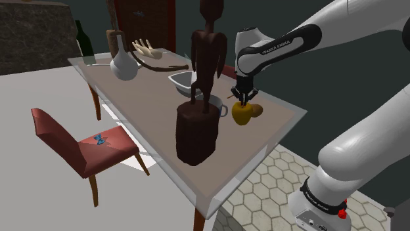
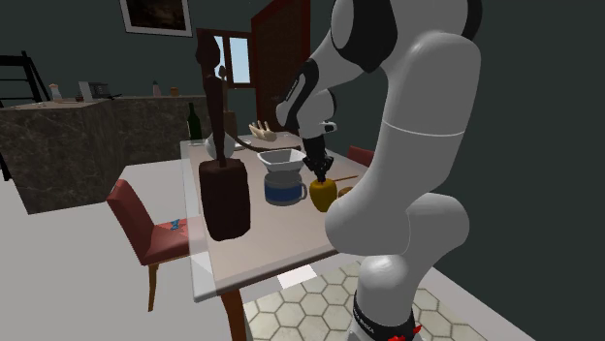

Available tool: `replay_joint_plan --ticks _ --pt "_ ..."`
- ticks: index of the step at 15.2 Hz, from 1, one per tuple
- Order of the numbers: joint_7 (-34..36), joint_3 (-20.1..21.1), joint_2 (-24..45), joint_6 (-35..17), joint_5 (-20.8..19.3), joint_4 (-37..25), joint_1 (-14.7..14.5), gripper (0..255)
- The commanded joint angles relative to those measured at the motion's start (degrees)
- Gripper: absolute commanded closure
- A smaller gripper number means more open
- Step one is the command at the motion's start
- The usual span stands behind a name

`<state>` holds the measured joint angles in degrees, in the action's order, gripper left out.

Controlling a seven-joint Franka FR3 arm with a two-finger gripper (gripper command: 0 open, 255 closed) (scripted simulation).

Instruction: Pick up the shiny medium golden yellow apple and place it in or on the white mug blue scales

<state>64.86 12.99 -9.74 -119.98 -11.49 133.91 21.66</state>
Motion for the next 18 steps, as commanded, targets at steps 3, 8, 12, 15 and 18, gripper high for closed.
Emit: replay_joint_plan --ticks 3,8,12,15,18 --pt "0.0 0.0 0.0 0.0 0.0 0.0 0.0 255" --pt "-0.5 -0.1 -0.7 1.5 0.3 -0.9 -0.1 255" --pt "-1.4 -0.2 -2.0 4.6 0.9 -2.7 -0.1 255" --pt "-2.0 -0.2 -2.9 6.9 1.3 -4.3 -0.2 255" --pt "-2.5 -0.3 -3.6 9.1 1.6 -5.9 -0.2 255"
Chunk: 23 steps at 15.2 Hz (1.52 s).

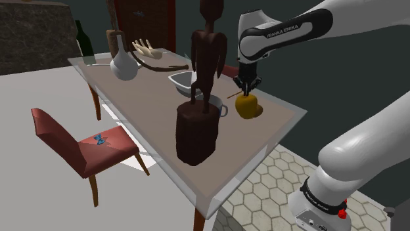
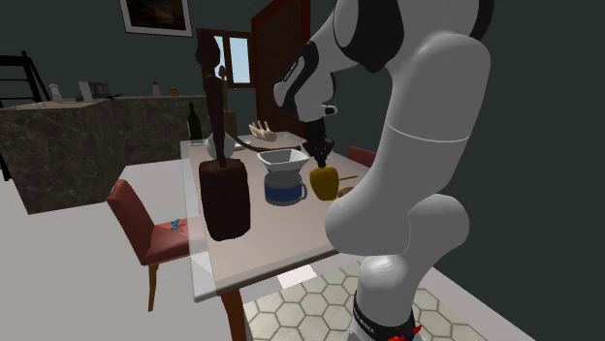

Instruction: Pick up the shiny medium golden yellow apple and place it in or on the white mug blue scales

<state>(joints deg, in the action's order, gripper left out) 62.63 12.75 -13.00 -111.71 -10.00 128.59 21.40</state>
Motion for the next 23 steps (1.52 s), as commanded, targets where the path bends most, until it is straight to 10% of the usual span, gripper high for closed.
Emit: replay_joint_plan --ticks 1,23 --pt "-0.5 -0.1 -0.5 1.6 0.2 -1.2 0.0 255" --pt "-1.5 1.1 1.5 18.5 0.7 -19.9 -0.5 255"
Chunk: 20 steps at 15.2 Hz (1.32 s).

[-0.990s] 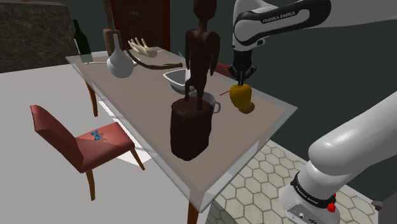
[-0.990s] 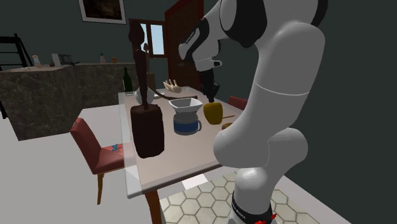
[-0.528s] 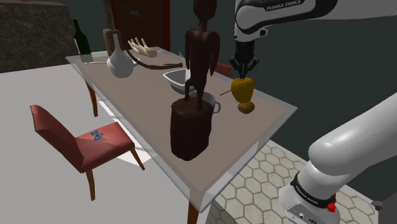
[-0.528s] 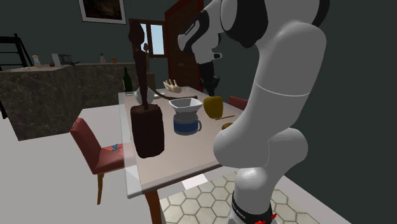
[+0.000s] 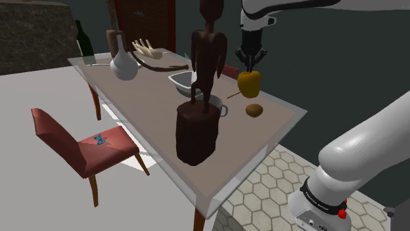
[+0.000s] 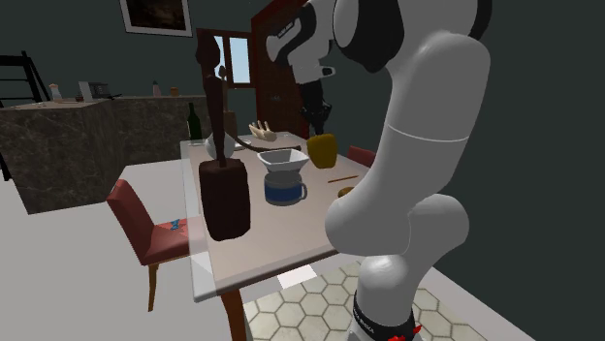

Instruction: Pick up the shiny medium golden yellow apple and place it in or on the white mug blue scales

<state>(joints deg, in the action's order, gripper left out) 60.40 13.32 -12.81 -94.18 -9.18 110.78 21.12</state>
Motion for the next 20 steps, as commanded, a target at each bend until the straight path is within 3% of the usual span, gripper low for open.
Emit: replay_joint_plan --ticks 1,8,11,12,20 --pt "1.6 1.3 3.2 2.1 -0.3 -4.8 -0.5 255" --pt "8.2 5.8 18.3 12.0 -3.9 -27.8 -4.0 255" --pt "10.6 7.2 26.8 18.0 -6.8 -41.1 -7.2 255" --pt "11.4 7.6 31.5 21.5 -8.6 -49.0 -9.3 255" --pt "12.4 7.3 27.9 13.5 -6.9 -37.4 -7.6 255"
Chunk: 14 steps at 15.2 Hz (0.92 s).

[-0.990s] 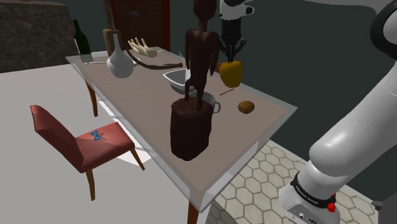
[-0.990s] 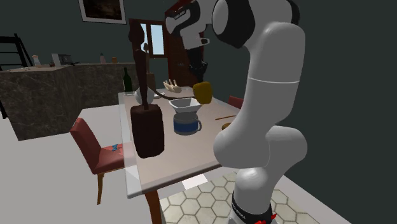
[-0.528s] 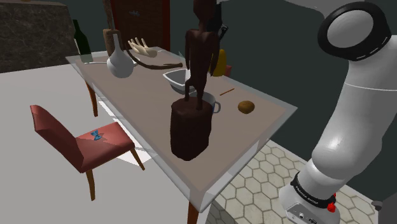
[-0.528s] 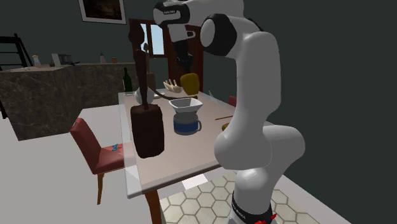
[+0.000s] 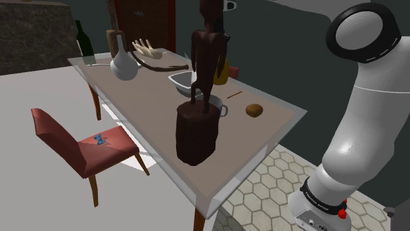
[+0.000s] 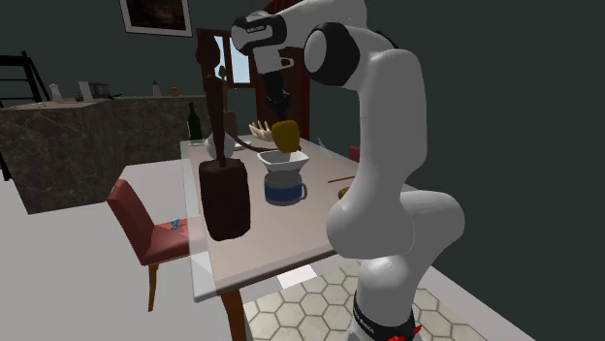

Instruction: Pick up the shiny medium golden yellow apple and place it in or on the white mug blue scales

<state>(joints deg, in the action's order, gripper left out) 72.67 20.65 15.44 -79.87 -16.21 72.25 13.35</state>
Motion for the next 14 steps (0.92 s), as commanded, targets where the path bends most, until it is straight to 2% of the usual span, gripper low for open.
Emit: replay_joint_plan --ticks 1,14 --pt "0.2 0.0 -0.7 -1.8 0.3 2.4 0.3 255" --pt "1.8 -0.3 -2.8 -12.6 1.0 15.3 1.6 255"
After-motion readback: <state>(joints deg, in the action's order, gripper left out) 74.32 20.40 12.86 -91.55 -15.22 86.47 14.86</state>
